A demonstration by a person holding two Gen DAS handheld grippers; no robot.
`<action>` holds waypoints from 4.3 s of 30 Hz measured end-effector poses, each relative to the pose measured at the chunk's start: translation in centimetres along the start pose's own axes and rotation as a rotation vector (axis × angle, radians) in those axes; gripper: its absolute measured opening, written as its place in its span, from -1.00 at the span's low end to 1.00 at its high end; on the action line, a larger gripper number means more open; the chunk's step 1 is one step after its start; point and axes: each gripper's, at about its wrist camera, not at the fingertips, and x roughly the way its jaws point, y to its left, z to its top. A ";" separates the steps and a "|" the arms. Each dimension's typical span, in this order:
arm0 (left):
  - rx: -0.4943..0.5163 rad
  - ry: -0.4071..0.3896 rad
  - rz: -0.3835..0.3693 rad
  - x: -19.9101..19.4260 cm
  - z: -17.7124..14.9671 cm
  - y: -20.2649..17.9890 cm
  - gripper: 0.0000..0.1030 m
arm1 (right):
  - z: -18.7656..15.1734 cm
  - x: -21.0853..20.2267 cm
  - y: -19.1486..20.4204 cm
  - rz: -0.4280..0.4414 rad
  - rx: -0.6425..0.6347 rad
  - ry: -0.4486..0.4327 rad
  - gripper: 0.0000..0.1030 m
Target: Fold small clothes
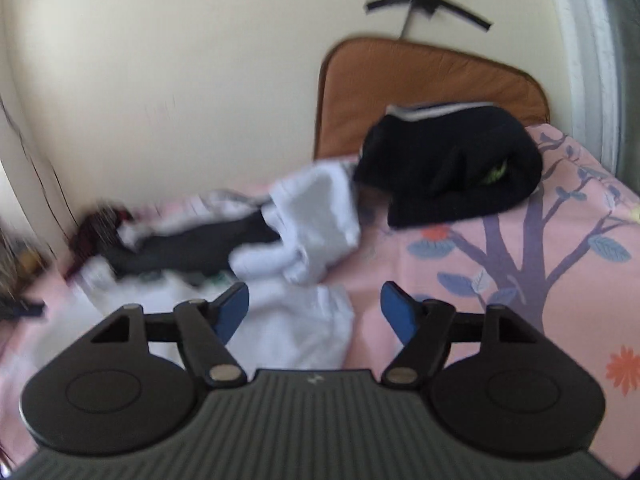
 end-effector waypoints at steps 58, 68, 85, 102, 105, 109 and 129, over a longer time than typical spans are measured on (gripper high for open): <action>0.005 -0.307 -0.195 -12.0 -5.9 -3.1 -0.15 | -4.0 -12.3 3.4 0.176 -0.073 -0.123 -0.34; 0.169 -0.119 0.021 1.5 -0.7 -5.7 -0.71 | -3.1 -3.4 1.8 0.009 -0.026 0.057 -0.44; 0.161 -0.078 -0.074 3.7 2.5 -10.3 -0.69 | 2.5 1.1 10.9 0.185 -0.175 0.029 -0.37; 0.009 -0.050 -0.478 1.5 0.9 -13.6 -0.86 | -3.6 -5.8 -6.6 0.152 0.454 -0.037 0.19; 0.050 0.026 -0.501 3.0 -0.6 -15.9 -0.85 | -4.7 -3.9 -6.7 0.137 0.502 0.017 0.18; 0.070 0.092 -0.481 6.2 -2.8 -16.6 -0.89 | -5.3 -1.8 -5.5 0.209 0.526 0.059 -0.52; -0.261 -0.372 -0.151 -11.3 -2.5 4.4 -0.01 | 4.8 6.4 27.2 0.659 -0.098 0.214 -0.58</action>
